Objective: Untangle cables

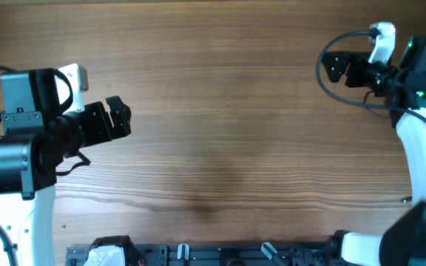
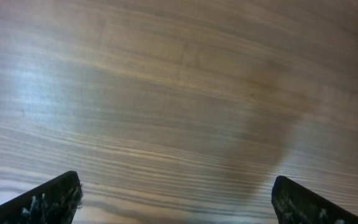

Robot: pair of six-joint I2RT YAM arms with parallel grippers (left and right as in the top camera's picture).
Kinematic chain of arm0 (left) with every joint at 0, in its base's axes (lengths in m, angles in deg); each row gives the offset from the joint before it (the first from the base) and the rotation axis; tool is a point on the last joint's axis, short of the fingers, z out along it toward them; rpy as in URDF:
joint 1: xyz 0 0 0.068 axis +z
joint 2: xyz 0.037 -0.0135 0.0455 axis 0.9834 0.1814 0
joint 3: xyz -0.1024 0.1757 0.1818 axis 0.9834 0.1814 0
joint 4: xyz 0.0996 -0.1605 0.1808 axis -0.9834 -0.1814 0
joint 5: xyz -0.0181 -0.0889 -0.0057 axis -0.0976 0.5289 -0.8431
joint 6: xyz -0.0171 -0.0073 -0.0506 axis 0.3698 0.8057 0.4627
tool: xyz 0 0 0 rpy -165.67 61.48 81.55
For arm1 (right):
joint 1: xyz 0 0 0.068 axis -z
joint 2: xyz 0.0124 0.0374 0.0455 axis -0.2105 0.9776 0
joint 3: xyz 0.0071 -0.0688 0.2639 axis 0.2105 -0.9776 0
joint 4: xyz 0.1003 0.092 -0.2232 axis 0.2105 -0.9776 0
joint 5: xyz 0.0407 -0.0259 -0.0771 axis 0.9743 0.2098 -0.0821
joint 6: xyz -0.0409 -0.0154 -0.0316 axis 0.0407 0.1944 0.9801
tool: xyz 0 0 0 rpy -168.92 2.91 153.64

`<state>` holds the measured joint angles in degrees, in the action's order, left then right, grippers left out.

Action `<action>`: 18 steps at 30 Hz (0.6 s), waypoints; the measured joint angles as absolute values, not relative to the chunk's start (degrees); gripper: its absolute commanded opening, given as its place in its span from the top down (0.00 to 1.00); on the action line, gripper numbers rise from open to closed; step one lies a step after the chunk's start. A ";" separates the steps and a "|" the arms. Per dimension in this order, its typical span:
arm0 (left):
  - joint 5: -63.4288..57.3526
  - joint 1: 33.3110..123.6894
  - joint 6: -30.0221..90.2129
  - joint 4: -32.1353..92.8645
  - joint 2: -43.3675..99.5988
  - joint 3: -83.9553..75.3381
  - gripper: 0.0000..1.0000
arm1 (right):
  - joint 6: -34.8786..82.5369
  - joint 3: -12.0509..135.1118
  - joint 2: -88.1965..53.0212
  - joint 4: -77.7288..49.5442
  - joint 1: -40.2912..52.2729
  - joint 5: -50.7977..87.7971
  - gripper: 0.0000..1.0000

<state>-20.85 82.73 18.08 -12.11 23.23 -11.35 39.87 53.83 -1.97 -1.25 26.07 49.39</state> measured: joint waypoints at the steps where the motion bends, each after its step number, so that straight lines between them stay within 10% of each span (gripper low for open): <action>1: -21.40 82.73 17.47 -11.68 23.23 -11.35 0.00 | 42.32 56.19 -4.13 -7.96 25.30 48.76 0.00; 18: -23.19 82.75 14.46 -11.44 9.13 -11.35 0.00 | 47.28 60.80 -57.82 -44.48 24.23 50.38 0.00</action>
